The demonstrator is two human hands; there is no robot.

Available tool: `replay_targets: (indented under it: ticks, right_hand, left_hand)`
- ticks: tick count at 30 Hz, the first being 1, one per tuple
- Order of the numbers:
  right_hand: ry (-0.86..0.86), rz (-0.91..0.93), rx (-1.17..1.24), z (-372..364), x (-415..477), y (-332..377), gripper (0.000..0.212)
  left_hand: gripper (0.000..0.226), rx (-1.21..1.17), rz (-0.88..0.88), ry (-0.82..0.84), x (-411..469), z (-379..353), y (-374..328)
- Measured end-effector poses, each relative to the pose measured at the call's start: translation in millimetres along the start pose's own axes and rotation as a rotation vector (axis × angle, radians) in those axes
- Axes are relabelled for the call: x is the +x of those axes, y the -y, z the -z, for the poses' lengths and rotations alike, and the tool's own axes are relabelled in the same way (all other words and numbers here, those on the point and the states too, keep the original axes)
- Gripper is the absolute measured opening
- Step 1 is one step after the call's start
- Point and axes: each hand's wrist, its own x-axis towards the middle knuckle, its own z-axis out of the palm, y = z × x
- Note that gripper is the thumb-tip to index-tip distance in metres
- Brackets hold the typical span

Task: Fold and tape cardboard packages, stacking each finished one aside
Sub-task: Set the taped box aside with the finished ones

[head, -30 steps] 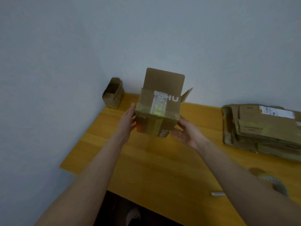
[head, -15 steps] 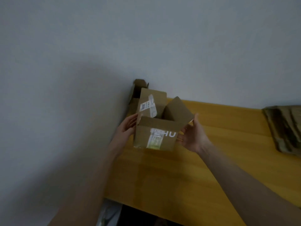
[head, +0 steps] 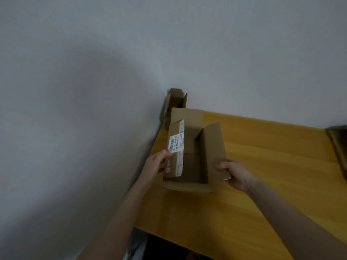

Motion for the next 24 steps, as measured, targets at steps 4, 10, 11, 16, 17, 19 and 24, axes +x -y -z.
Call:
replay_targets:
  ticks: [4, 10, 11, 16, 17, 19, 24]
  right_hand:
    - [-0.037, -0.005, -0.036, -14, 11, -9, 0.037]
    - [-0.039, 0.018, -0.202, -76, 41, -24, 0.034]
    - [-0.036, 0.019, -0.22, -87, 45, -24, 0.038]
    - [-0.135, 0.101, -0.305, -96, 49, -15, 0.054]
    - [-0.221, 0.166, -0.433, -86, 47, -10, 0.055]
    - [-0.4, 0.264, -0.813, -58, 38, 1, 0.052]
    - [-0.565, 0.347, -1.331, 20, 11, 10, 0.05]
  left_hand:
    - [0.03, -0.013, 0.046, -0.078, 4, 5, 1]
    - [0.035, 0.341, -0.007, -0.3, 18, 25, -12]
    - [0.035, 0.491, -0.09, -0.359, 18, 24, -16]
    - [0.036, 0.958, -0.319, -0.306, 29, -14, -28]
    - [0.037, 1.032, -0.354, -0.264, 33, -28, -28]
    - [0.04, 1.157, -0.406, -0.198, 40, -58, -29]
    - [0.047, 1.392, -0.451, -0.082, 46, -131, -32]
